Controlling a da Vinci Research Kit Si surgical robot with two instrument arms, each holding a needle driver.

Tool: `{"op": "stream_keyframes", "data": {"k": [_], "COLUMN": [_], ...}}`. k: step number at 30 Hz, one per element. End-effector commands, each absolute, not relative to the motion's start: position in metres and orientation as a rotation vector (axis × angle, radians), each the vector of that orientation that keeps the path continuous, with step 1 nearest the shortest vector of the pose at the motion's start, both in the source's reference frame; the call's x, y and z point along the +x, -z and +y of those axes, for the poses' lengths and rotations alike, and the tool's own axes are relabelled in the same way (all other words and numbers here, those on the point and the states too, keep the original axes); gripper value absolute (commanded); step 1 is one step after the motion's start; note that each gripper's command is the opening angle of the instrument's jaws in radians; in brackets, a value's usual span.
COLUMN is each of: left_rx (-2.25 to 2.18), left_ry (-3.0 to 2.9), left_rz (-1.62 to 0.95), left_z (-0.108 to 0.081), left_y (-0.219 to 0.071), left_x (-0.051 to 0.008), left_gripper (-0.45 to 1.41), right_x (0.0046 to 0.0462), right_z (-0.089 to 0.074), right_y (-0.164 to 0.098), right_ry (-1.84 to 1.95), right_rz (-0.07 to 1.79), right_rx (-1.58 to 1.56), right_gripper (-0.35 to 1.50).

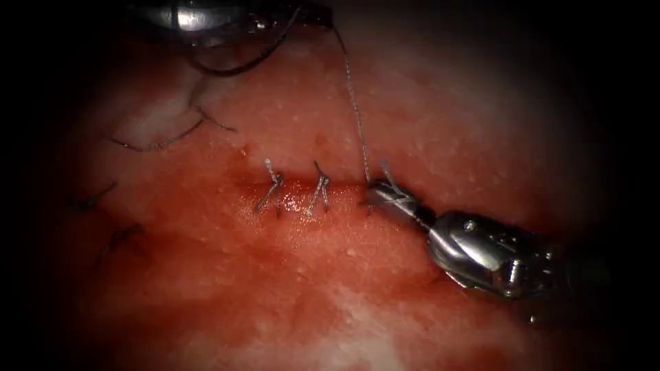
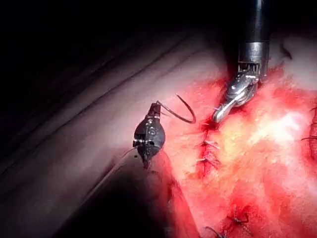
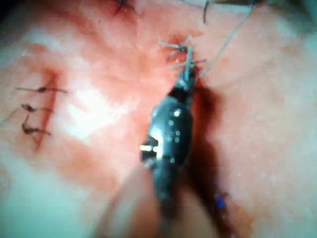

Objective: Wound Closure
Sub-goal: Pull the suture tail down and the long suture end up to tension.

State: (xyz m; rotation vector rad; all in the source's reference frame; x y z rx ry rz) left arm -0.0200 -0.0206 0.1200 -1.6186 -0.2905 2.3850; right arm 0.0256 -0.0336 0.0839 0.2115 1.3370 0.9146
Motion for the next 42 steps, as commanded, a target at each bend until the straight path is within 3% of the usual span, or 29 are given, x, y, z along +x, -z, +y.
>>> {"op": "stream_keyframes", "data": {"k": [1,14,42], "left_rx": [-1.621,-1.571,-1.456], "left_ry": [-2.389,-2.393,-2.431], "left_rz": [-0.28,-0.205,0.096], "left_z": [-0.02,-0.012,-0.002], "left_y": [-0.12,-0.117,-0.12], "left_x": [-0.0204,-0.0209,-0.0212], "left_gripper": [-0.45,-0.45,-0.45], "right_x": [0.0263,0.0266,0.0273], "right_z": [-0.035,-0.035,-0.039], "right_y": [-0.084,-0.084,-0.085], "right_ry": [-0.884,-0.138,-0.073], "right_rz": [1.325,1.264,1.256], "right_rx": [0.227,0.105,0.047], "right_gripper": [-0.35,-0.35,-0.35]}}
